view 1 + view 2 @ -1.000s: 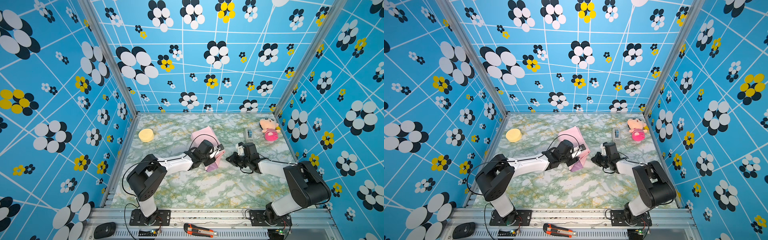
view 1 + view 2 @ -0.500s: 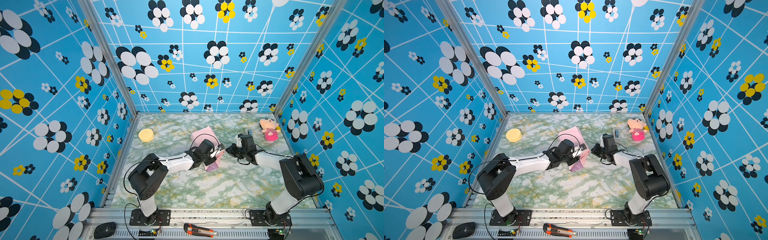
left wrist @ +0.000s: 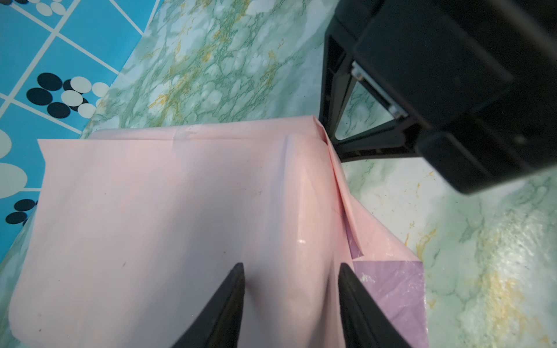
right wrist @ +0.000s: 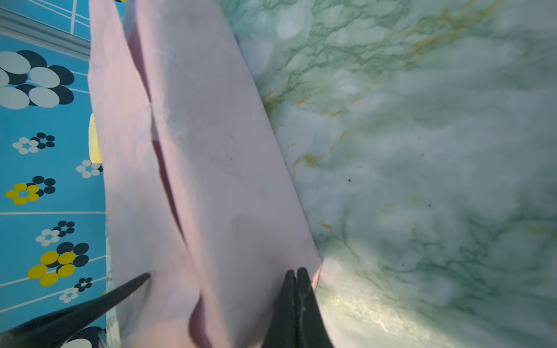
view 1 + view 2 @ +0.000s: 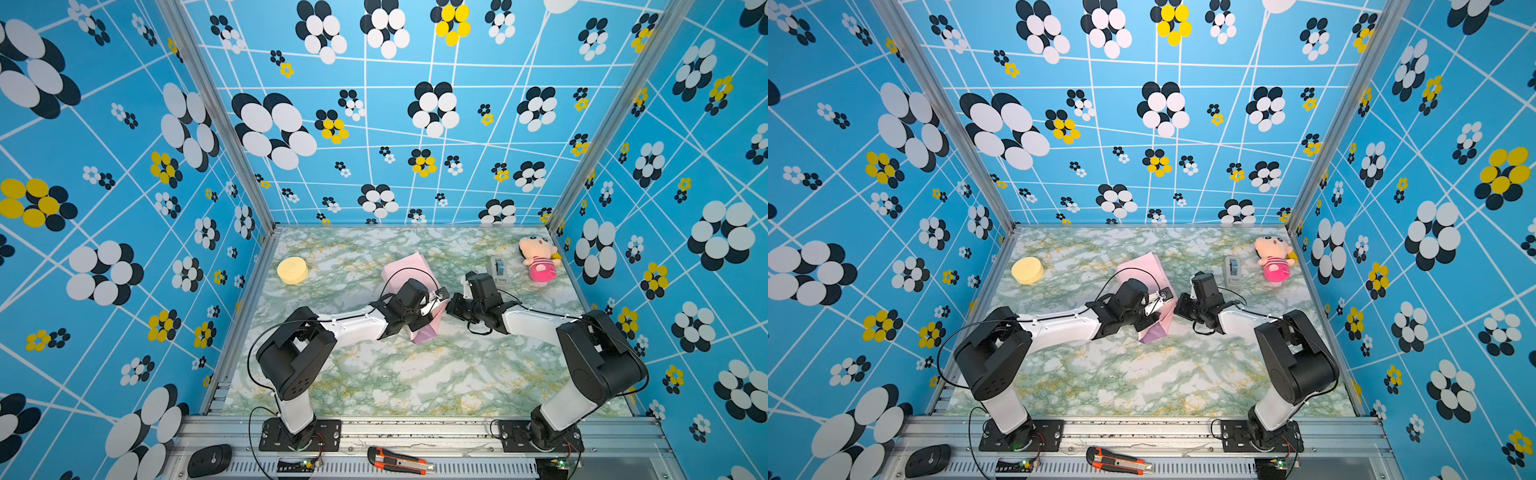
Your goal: Wrap the gift box in paper
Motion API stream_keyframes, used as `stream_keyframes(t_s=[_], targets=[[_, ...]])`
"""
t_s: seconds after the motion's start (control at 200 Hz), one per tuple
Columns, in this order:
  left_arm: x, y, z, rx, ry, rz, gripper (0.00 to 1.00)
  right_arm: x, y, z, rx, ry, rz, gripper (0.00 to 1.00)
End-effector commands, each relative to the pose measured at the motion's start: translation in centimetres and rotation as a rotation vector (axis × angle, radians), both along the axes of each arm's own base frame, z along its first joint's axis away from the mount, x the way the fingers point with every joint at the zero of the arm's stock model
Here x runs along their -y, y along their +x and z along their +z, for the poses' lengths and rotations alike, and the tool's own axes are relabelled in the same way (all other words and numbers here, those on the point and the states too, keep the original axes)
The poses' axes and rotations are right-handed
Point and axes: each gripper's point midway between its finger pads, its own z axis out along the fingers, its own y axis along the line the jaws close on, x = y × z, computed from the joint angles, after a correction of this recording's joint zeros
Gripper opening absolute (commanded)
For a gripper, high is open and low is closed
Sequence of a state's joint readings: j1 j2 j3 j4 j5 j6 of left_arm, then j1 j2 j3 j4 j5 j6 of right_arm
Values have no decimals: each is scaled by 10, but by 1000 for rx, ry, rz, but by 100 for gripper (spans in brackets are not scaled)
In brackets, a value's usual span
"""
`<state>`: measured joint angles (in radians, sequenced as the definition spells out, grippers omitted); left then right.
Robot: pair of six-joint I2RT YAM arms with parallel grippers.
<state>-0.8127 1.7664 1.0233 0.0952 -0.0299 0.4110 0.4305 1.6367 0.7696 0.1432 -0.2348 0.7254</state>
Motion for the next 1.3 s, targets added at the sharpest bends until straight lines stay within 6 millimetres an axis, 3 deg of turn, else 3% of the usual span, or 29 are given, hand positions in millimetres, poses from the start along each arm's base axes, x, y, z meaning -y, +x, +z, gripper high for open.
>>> stream_keyframes(t_s=[0.0,0.445,0.775,1.294], targets=[[-4,-11,-25,-83,43,-13,51,-1,-3,6,8,-5,-15,0],[-5,-12,-26,-84,43,-11,51,-22,-10,-4,1,66,13,0],[-6,-12,-27,-86,46,-8,51,-14,-21,-13,-30,52,-18,0],[-6,-13,-27,-88,40,-7,51,-27,-14,-13,-6,100,-7,0]])
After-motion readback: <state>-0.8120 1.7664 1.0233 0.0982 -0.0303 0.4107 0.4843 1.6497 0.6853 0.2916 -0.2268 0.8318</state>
